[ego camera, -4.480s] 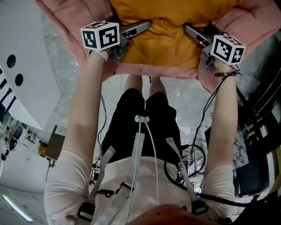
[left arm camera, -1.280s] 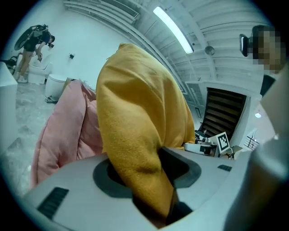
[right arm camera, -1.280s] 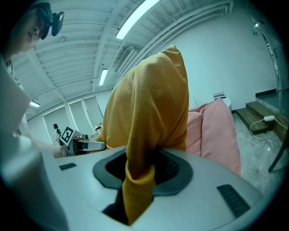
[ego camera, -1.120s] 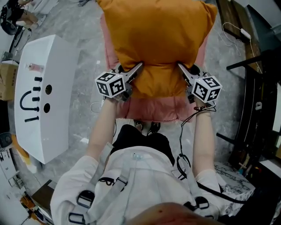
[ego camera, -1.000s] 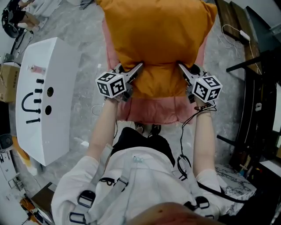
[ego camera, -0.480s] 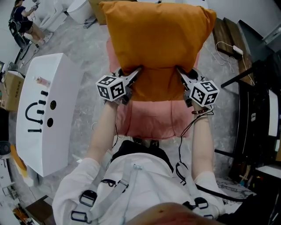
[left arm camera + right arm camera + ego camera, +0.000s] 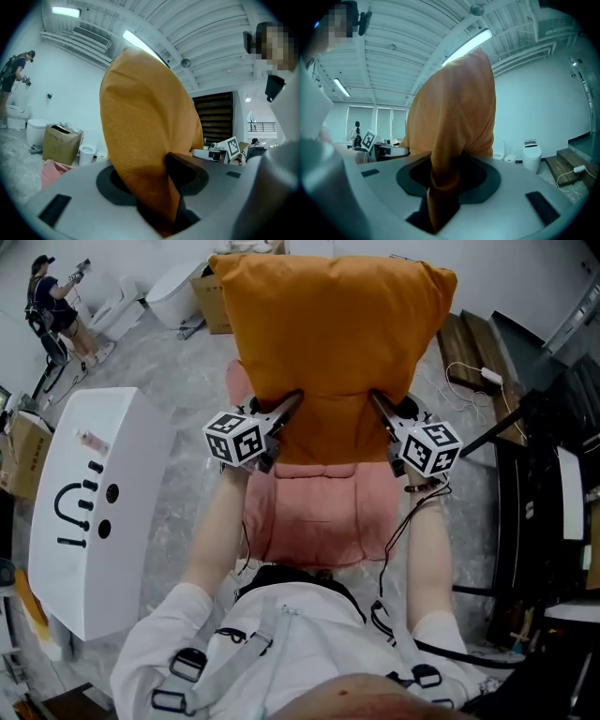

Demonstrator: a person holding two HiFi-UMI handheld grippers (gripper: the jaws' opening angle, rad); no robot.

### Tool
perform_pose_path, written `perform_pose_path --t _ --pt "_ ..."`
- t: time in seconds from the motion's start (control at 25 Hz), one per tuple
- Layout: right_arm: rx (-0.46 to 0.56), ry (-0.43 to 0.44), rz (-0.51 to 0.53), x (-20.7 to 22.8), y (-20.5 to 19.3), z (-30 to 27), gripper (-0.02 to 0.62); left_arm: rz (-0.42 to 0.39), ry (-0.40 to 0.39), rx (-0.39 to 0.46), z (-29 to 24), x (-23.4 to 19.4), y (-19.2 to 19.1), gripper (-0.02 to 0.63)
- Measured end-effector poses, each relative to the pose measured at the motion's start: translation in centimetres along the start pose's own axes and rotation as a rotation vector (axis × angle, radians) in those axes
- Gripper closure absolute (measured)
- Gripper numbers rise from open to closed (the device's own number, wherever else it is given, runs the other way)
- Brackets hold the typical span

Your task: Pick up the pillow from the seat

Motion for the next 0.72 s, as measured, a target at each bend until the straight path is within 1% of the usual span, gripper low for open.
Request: perform_pose_path --t 0.2,0.6,0.72 --pt "0.041 0.000 0.021 -0.1 2.0 0.4 0.453 -0.048 -0.001 0.027 -0.5 0.6 2.3 0.405" --pt "0.081 0.011 0.094 -1.1 5.8 0.4 0.453 -0.077 0.008 0.102 -0.5 1.1 5.4 0.403" --pt "0.104 0.009 0.120 -1.8 7.2 0.7 0.451 -0.098 0.005 0.127 -0.3 1.4 6.8 0.403"
Point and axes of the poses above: the fingertips, and each gripper's own axes: z backward along the fingers, x to its right, y out of its top, the point moved 9 cm from there along z, backward along the fingers, and after that the axes turned 6 degrees about -z, right-handed, at the moved point
